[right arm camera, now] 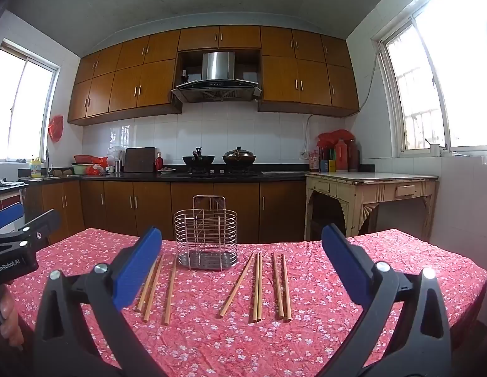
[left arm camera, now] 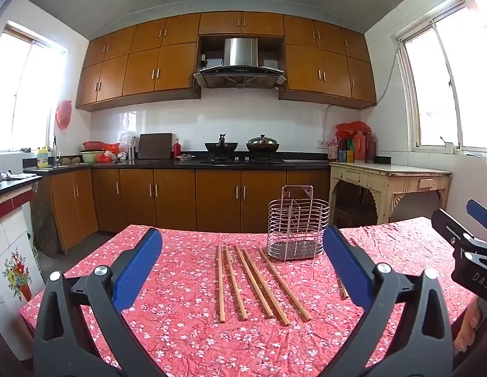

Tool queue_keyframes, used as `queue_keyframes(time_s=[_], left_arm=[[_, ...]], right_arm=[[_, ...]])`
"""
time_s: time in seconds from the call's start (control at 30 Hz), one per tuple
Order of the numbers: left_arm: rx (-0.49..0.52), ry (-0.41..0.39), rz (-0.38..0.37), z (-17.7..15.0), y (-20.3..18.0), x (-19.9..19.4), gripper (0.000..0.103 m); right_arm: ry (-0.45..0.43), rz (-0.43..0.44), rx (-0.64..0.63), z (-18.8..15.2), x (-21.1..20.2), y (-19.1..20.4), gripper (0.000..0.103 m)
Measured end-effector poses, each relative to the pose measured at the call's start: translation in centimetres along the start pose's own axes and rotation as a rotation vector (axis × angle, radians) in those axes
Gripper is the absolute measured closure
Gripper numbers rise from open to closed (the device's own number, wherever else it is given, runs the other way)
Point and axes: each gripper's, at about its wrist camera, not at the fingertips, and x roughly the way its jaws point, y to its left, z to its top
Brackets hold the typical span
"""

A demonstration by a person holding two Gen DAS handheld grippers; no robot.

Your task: Organize utensils

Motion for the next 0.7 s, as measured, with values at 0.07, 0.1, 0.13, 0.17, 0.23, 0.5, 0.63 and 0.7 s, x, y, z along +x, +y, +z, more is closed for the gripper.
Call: queue_keyframes(time_s=[0.07, 0.1, 0.13, 0.17, 0.23, 0.5, 0.63, 0.7], left_arm=[[0.004, 0.0, 0.001, 0.0, -0.04, 0.02, 0.002], [0.002, 0.001, 0.002, 0.01, -0.04, 0.06, 0.002], [-0.001, 0.003, 0.002, 0.01, -0.04, 0.1, 0.002], [-0.003, 0.005, 0.003, 0.02, -0.04, 0.15, 0.002], [-0.008, 0.008, 0.005, 0.03, -0.05, 0.26, 0.002], [-0.01, 0.001, 0.004, 0.2, -0.08, -0.02, 0.002], [-0.012, 0.0, 0.003, 0.19, 0.03, -0.02, 0.002], [-0.013, 0.0, 0.003, 0.17, 0.02, -0.03, 0.002]], right_arm=[[0.0, 0.0, -0.001, -0.01, 0.01, 0.02, 0.004], [0.0, 0.0, -0.002, -0.01, 0.02, 0.02, 0.004], [-0.001, 0.0, -0.002, -0.01, 0.03, 0.02, 0.004], [-0.001, 0.001, -0.002, -0.02, 0.05, 0.02, 0.004], [-0.001, 0.001, -0.002, -0.05, 0.1, 0.01, 0.004], [-0.002, 0.0, -0.003, -0.08, 0.01, 0.07, 0.004], [-0.001, 0.001, -0.003, -0.11, 0.03, 0.07, 0.004], [-0.001, 0.001, -0.003, -0.15, 0.04, 0.05, 0.004]])
